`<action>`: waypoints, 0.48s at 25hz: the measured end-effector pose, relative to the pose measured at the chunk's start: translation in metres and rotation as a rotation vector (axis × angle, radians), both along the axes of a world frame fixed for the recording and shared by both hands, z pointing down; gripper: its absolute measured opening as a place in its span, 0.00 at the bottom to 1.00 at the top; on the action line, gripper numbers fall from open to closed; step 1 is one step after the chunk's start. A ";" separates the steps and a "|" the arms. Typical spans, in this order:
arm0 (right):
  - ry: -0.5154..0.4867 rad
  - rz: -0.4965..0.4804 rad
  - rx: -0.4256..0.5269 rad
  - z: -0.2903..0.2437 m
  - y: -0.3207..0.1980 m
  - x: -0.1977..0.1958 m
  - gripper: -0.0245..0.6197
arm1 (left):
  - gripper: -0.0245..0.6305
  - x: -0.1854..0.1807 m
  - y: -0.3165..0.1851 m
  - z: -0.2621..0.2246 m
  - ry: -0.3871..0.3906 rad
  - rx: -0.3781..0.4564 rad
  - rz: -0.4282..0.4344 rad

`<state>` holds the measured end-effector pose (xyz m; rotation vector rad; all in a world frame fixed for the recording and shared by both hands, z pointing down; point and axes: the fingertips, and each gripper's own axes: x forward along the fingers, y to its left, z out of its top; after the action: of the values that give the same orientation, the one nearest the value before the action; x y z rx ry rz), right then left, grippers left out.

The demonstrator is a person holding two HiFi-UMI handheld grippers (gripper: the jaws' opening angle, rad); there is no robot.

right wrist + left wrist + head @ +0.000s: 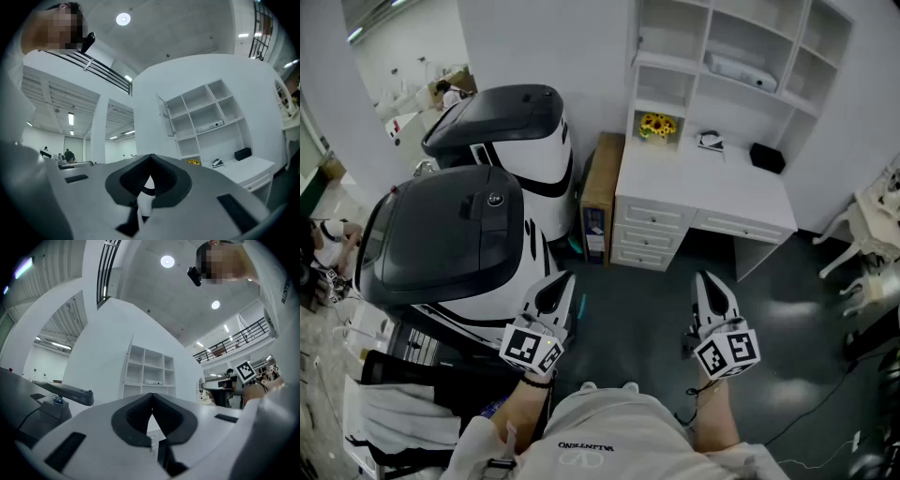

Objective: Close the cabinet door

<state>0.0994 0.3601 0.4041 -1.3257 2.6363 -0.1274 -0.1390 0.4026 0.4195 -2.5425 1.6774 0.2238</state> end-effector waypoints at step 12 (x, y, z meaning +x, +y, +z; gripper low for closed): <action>-0.010 -0.010 -0.008 0.002 0.002 -0.016 0.05 | 0.08 -0.019 0.006 -0.010 -0.014 0.043 -0.027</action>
<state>0.0836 0.3623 0.4062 -1.3104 2.6372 -0.1464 -0.1584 0.4085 0.4090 -2.4833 1.6818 0.2379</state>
